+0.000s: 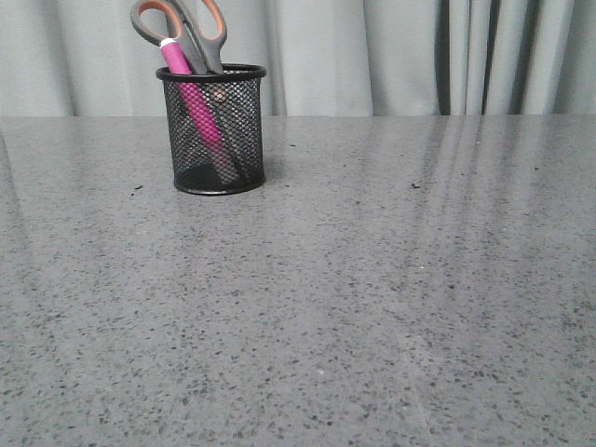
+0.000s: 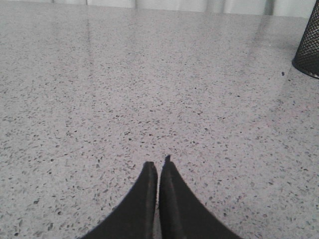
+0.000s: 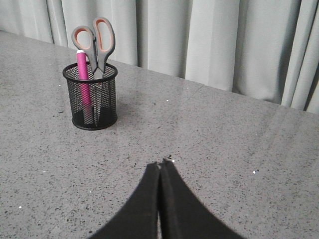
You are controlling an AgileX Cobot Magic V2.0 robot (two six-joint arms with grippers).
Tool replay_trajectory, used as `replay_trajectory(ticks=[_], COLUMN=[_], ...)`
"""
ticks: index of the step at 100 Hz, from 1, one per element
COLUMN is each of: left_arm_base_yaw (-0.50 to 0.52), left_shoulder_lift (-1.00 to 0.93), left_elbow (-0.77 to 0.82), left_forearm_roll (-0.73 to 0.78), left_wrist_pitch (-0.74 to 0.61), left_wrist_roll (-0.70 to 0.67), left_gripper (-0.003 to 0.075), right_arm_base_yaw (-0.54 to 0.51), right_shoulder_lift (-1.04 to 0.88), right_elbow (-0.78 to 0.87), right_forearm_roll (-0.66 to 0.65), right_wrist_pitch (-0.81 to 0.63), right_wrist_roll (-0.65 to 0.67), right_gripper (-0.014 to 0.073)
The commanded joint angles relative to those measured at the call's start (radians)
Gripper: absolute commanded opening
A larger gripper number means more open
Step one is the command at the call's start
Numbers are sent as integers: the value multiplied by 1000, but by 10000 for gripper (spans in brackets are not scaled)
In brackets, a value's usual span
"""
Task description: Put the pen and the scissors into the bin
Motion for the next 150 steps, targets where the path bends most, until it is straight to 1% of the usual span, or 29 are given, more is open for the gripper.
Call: replay_trajectory(ticks=[1,32,41,47,54,60,63,66,67,71,73,74,76,77,82,90,95,101,106,114,118,126,136,150], left_arm_base_yaw=[3,3,3,3,3,3,3,3,3,3,3,3,3,3,3,3,3,3,3,3,3,3,3,3], left_shoulder_lift=[-32,-32,-32,-32,-32,-32,-32,-32,-32,-32,-32,-32,-32,-32,-32,-32,-32,-32,-32,-32,-32,-32,-32,-32], left_elbow=[43,43,43,43,43,43,43,43,43,43,43,43,43,43,43,43,43,43,43,43,43,43,43,43], left_forearm_roll=[3,3,3,3,3,3,3,3,3,3,3,3,3,3,3,3,3,3,3,3,3,3,3,3], left_wrist_pitch=[-48,-48,-48,-48,-48,-48,-48,-48,-48,-48,-48,-48,-48,-48,-48,-48,-48,-48,-48,-48,-48,-48,-48,-48], left_wrist_roll=[-10,-10,-10,-10,-10,-10,-10,-10,-10,-10,-10,-10,-10,-10,-10,-10,-10,-10,-10,-10,-10,-10,-10,-10], left_gripper=[-19,-19,-19,-19,-19,-19,-19,-19,-19,-19,-19,-19,-19,-19,-19,-19,-19,-19,-19,-19,-19,-19,-19,-19], right_arm_base_yaw=[0,0,-2,-6,-35,-95,-134,-193,-193,-284,-323,-323,-373,-385,-459,-546,-580,-613,-631,-648,-657,-661,-662,-662], right_shoulder_lift=[5,5,14,27,32,32,30,28,28,24,21,21,18,16,2,-32,-70,-127,-174,-248,-280,-350,-350,-353], right_elbow=[-22,-22,-22,-20,-10,-2,2,8,11,30,38,42,63,69,120,224,281,337,383,422,418,418,418,418], right_forearm_roll=[-20,-20,-33,-33,-33,-30,-6,54,74,233,273,292,358,372,440,475,496,528,556,558,558,572,602,605], right_wrist_pitch=[-60,-59,17,16,2,-28,-42,-56,-59,-77,-93,-99,-134,-144,-239,-405,-450,-460,-447,-405,-303,-176,-67,-54], right_wrist_roll=[-10,-10,-10,-10,-24,-95,-146,-201,-216,-320,-378,-397,-450,-483,-561,-579,-579,-574,-574,-568,-566,-566,-564,-566], right_gripper=[-71,-71,-71,-71,-71,-71,-71,-71,-71,-71,-71,-71,-71,-71,-71,-71,-71,-71,-71,-71,-71,-71,-71,-71])
